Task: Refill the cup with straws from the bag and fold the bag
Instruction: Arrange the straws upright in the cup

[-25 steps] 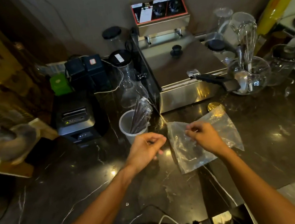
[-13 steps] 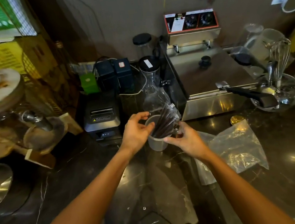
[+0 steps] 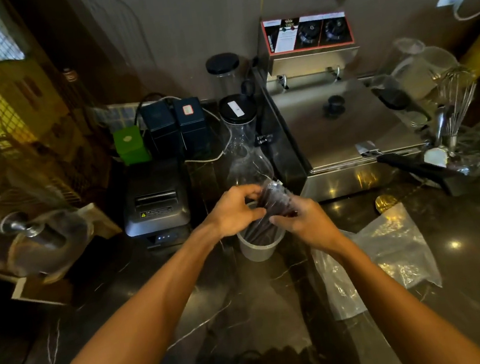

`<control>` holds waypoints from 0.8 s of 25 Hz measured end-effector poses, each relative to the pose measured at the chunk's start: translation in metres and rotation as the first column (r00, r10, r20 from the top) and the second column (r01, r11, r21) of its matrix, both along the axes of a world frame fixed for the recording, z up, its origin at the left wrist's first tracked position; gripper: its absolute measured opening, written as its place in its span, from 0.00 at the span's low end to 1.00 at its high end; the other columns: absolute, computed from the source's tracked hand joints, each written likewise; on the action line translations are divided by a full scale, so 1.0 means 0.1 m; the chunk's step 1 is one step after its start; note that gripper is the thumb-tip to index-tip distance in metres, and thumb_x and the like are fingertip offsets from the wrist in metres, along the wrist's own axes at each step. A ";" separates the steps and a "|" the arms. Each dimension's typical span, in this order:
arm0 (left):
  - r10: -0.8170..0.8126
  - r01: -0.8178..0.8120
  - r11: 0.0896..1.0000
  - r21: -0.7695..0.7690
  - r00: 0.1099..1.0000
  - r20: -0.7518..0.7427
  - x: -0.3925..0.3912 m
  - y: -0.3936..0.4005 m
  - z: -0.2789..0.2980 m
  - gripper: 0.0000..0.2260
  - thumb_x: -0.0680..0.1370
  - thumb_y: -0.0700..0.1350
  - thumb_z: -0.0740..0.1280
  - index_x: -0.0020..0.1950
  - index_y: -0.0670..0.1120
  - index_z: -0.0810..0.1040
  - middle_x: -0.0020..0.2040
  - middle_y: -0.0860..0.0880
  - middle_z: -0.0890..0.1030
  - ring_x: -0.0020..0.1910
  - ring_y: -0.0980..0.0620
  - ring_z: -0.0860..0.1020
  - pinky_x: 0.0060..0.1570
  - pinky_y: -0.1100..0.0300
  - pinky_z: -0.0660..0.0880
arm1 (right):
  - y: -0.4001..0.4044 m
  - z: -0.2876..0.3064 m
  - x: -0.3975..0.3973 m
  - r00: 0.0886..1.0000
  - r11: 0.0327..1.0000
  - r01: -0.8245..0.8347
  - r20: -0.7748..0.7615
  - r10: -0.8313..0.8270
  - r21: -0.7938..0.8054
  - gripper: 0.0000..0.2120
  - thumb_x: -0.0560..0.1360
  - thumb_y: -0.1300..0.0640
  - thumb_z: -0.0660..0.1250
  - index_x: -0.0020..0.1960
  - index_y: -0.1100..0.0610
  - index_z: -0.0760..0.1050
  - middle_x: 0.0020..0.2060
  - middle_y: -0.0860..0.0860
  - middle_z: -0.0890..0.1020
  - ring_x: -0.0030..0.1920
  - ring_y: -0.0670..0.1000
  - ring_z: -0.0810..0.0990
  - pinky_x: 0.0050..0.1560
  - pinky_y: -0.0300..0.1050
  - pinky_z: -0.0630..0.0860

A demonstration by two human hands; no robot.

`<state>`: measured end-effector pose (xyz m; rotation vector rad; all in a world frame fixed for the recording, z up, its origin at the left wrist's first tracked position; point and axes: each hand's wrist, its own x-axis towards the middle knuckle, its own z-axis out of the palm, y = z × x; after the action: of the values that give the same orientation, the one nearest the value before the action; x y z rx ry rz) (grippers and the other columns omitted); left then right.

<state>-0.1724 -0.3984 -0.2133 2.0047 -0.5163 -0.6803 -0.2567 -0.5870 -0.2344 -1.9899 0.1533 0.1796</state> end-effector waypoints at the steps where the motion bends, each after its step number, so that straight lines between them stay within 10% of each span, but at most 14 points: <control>1: 0.002 -0.002 1.000 -0.009 1.000 0.010 0.00 0.01 0.01 0.17 0.79 0.38 0.72 0.67 0.48 0.81 0.59 0.52 0.85 0.55 0.57 0.84 0.58 0.56 0.81 | -0.01 0.02 0.05 1.000 1.000 -0.006 -0.007 0.006 0.009 0.13 0.78 0.60 0.73 0.63 0.56 0.81 0.54 0.52 0.87 0.55 0.49 0.87 0.60 0.55 0.83; 8: 0.051 -0.051 0.999 0.000 0.990 0.130 -0.07 0.20 0.12 0.06 0.80 0.45 0.72 0.45 0.45 0.85 0.40 0.45 0.86 0.39 0.58 0.85 0.44 0.58 0.83 | 0.04 0.31 0.36 0.981 0.980 -0.187 -0.069 0.183 -0.069 0.14 0.77 0.64 0.72 0.61 0.54 0.84 0.53 0.49 0.88 0.54 0.45 0.86 0.59 0.42 0.81; 11: 0.114 -0.116 0.993 0.007 0.984 0.139 -0.10 0.28 0.09 0.09 0.79 0.47 0.72 0.46 0.42 0.86 0.42 0.41 0.88 0.43 0.46 0.88 0.48 0.48 0.85 | 0.08 0.40 0.54 0.946 0.950 -0.300 -0.153 0.285 -0.086 0.13 0.75 0.62 0.72 0.58 0.53 0.85 0.51 0.50 0.89 0.55 0.48 0.87 0.62 0.47 0.80; 16: 0.170 -0.174 0.985 0.022 0.977 0.131 -0.23 0.26 0.01 0.06 0.81 0.44 0.71 0.55 0.46 0.85 0.48 0.50 0.86 0.47 0.56 0.85 0.49 0.59 0.84 | 0.17 0.33 0.49 0.977 0.974 -0.198 -0.096 0.188 -0.109 0.17 0.77 0.66 0.70 0.63 0.54 0.79 0.49 0.47 0.86 0.49 0.41 0.85 0.54 0.42 0.80; 20: 0.236 -0.260 0.961 0.097 0.949 0.210 -0.27 0.20 -0.08 0.04 0.80 0.46 0.72 0.47 0.47 0.81 0.48 0.49 0.79 0.43 0.55 0.80 0.40 0.67 0.75 | 0.20 0.22 0.29 0.992 0.984 -0.119 -0.068 0.111 -0.134 0.11 0.82 0.62 0.67 0.50 0.45 0.79 0.45 0.46 0.84 0.48 0.44 0.85 0.48 0.41 0.81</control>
<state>-0.1993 -0.3781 -0.2212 2.2206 -0.3324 -0.3687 -0.2275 -0.5670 -0.2128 -2.1334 0.0916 0.3110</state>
